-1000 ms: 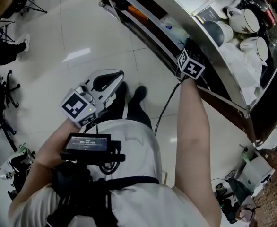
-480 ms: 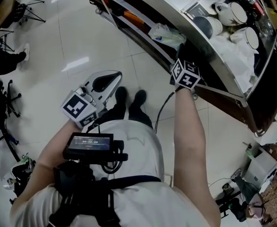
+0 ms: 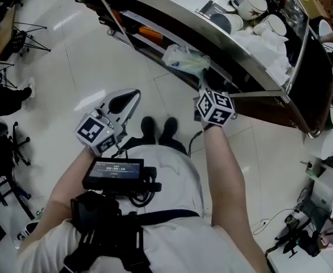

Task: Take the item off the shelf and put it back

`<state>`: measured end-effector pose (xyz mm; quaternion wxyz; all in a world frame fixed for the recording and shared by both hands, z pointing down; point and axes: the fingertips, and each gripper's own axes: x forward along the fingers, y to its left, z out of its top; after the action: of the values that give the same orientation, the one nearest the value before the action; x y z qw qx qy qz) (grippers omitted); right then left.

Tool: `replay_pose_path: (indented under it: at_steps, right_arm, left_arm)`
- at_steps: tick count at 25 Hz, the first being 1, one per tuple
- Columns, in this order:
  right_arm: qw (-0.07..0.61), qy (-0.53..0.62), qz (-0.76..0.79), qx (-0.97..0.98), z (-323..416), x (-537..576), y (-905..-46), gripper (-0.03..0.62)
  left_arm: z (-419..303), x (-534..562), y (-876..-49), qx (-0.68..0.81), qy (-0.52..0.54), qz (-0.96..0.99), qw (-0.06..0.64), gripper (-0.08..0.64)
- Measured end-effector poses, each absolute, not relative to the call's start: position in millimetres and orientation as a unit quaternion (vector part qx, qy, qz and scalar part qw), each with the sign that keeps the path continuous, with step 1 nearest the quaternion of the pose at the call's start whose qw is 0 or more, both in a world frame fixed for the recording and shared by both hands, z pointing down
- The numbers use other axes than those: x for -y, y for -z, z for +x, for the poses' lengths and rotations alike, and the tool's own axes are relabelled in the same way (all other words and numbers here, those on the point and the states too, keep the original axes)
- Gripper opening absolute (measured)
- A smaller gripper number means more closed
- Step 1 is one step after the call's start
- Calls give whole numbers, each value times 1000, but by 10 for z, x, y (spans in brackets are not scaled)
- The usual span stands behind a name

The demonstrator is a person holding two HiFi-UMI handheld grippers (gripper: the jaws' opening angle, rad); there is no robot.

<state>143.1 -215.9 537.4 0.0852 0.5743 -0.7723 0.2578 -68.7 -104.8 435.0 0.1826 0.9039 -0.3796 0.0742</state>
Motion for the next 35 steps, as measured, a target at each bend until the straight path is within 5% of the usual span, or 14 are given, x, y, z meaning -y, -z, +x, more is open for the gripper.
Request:
replay_pose_path:
  at_steps: [20, 35]
  right_arm:
    - [-48, -210, 550, 807, 1163, 1490, -3696, 12]
    - [-56, -214, 544, 809, 997, 1199, -3645, 12]
  left_arm:
    - [-260, 926, -3648, 301, -54, 941, 143, 6]
    - [-173, 717, -3553, 269, -42, 952, 136, 6]
